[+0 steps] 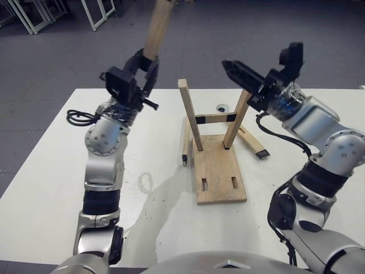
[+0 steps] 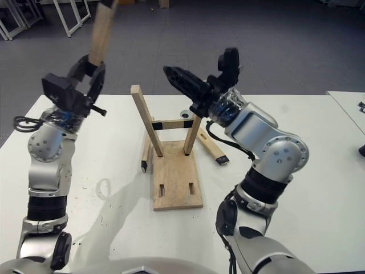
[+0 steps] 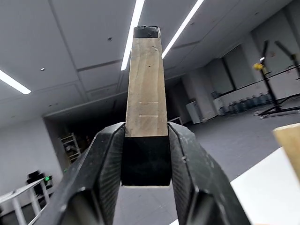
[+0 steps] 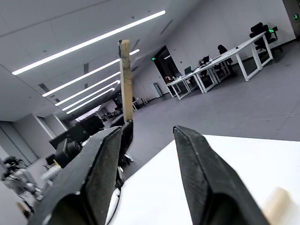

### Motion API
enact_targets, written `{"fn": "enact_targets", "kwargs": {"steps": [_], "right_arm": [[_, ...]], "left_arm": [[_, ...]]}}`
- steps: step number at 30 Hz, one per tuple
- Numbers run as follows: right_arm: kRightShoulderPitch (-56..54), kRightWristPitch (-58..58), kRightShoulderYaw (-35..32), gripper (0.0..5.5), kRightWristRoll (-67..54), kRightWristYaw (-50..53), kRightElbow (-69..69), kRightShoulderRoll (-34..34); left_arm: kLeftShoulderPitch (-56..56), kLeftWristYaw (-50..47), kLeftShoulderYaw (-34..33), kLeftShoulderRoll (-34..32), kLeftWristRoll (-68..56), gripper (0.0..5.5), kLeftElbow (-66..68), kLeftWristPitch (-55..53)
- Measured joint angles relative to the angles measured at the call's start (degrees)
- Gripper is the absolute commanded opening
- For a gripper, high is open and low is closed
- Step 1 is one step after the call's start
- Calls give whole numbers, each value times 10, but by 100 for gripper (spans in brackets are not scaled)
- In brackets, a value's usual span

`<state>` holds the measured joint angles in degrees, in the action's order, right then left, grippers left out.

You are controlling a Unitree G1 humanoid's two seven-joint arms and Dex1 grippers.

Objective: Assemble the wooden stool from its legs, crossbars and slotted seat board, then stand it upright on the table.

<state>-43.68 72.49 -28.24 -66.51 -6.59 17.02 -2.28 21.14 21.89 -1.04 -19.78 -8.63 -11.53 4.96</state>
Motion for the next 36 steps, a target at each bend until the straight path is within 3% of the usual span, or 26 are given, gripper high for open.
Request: {"fn": "enact_targets", "kwargs": {"steps": [1, 7, 18, 32, 34, 36], "right_arm": [[-21, -4, -2, 286, -29, 26, -10, 5], [-49, -44, 26, 288, -99, 89, -34, 1], [-48, -93, 86, 288, -93, 71, -82, -56], [-48, -122, 106, 46, -130, 86, -97, -79], [-50, -126, 109, 42, -130, 85, -97, -85], [-58, -129, 109, 40, -137, 85, -99, -93]], "left_arm": [[0, 13, 19, 4, 0, 132, -5, 1], [-19, 38, 49, 7, -7, 132, -27, -4], [-29, 58, 54, 8, -25, 132, -53, -1], [-46, 72, 55, 2, -13, 132, -51, 1], [-41, 74, 54, 2, -13, 132, -49, 1], [-30, 74, 54, 3, -13, 181, -46, 4]]}}
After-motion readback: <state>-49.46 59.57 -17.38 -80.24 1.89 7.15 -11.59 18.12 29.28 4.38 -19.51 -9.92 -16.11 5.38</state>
